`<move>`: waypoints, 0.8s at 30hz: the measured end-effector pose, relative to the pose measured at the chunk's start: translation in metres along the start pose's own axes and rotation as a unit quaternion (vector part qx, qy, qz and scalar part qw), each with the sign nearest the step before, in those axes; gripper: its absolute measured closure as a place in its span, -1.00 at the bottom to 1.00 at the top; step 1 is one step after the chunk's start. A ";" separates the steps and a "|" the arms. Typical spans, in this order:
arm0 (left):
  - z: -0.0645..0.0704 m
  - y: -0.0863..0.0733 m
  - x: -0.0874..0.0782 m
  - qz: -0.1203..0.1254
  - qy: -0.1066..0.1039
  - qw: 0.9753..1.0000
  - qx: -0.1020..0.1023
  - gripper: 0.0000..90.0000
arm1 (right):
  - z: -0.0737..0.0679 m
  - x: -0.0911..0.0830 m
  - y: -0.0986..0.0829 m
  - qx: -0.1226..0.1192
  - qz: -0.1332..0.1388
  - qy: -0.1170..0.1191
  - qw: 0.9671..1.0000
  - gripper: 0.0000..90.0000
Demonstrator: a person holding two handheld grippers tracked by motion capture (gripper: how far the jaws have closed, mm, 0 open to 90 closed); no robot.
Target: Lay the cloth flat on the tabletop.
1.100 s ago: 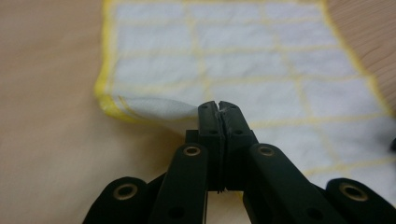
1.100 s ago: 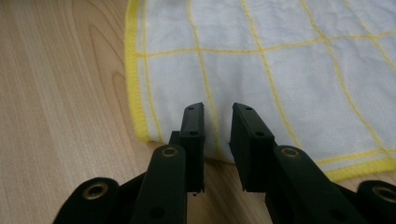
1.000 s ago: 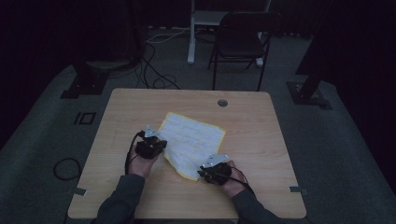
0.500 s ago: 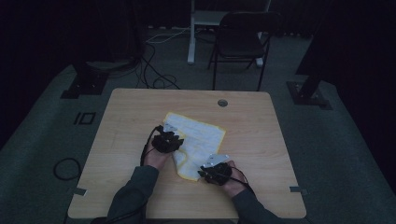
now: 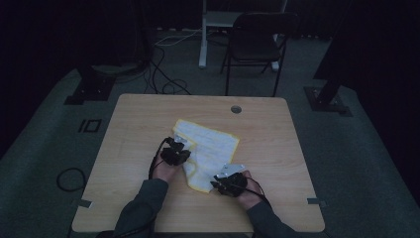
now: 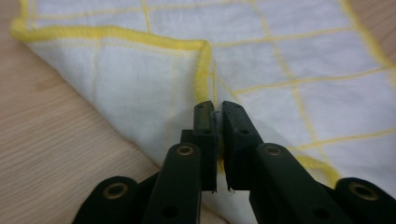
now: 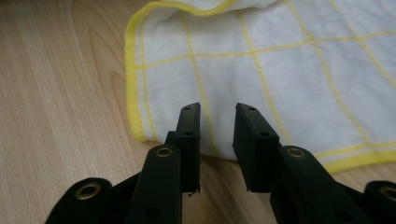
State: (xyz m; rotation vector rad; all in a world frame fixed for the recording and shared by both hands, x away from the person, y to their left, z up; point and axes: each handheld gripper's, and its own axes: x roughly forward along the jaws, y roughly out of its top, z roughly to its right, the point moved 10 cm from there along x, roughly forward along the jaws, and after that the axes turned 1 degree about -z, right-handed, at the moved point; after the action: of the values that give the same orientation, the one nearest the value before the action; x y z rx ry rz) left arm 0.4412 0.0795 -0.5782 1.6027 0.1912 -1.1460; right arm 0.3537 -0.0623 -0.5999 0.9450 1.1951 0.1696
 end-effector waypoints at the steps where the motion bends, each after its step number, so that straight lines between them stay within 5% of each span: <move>1: -0.001 -0.001 -0.006 0.007 0.001 1.000 -0.001 0.92 | 0.002 -0.002 0.001 0.002 0.004 -0.003 1.000 0.58; 6: -0.023 -0.018 -0.038 0.025 0.032 0.999 -0.022 0.91 | 0.016 -0.015 0.000 0.019 0.017 -0.018 1.000 0.58; 16: -0.065 -0.074 -0.072 0.004 0.102 0.993 -0.059 0.72 | 0.028 -0.022 -0.009 0.023 0.009 -0.032 0.999 0.49; 19: -0.059 -0.073 -0.076 0.007 0.108 0.993 -0.047 0.65 | 0.031 -0.023 -0.010 0.026 0.010 -0.036 0.999 0.49; 24: -0.025 -0.055 -0.070 0.017 0.098 0.995 -0.004 0.54 | 0.036 -0.025 -0.012 0.033 0.012 -0.042 0.998 0.49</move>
State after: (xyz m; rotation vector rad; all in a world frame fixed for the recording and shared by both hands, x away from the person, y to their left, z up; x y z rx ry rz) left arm 0.3838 0.1511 -0.5646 1.7048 0.2939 -0.9610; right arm 0.3700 -0.1033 -0.5885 1.0148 1.1177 0.1079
